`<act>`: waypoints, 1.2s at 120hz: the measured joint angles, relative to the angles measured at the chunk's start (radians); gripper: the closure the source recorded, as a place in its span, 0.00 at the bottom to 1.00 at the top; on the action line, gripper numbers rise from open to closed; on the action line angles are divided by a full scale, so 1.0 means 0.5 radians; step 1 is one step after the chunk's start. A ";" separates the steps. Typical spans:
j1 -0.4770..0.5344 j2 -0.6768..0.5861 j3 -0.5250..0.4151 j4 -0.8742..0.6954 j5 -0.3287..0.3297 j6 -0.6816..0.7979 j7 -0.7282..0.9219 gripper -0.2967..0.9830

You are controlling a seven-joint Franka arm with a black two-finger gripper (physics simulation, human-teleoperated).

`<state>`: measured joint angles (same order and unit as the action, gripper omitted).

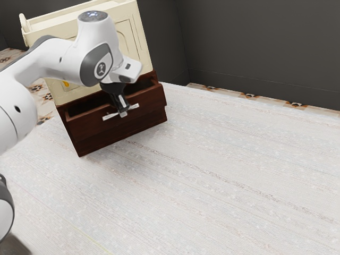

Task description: Pull the drawer handle with one arm to open the drawer

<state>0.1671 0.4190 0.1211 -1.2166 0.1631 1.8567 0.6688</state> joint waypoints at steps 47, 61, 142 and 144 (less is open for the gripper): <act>-0.007 -0.161 -0.068 -0.201 -0.005 -0.015 -0.012 0.85; -0.009 -0.195 -0.097 -0.241 -0.008 -0.015 -0.020 0.85; -0.011 -0.396 -0.232 -0.512 -0.002 0.004 -0.109 0.85; -0.010 -0.398 -0.235 -0.516 -0.002 0.005 -0.111 0.85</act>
<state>0.1620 0.2201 0.0038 -1.4744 0.1623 1.8590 0.6131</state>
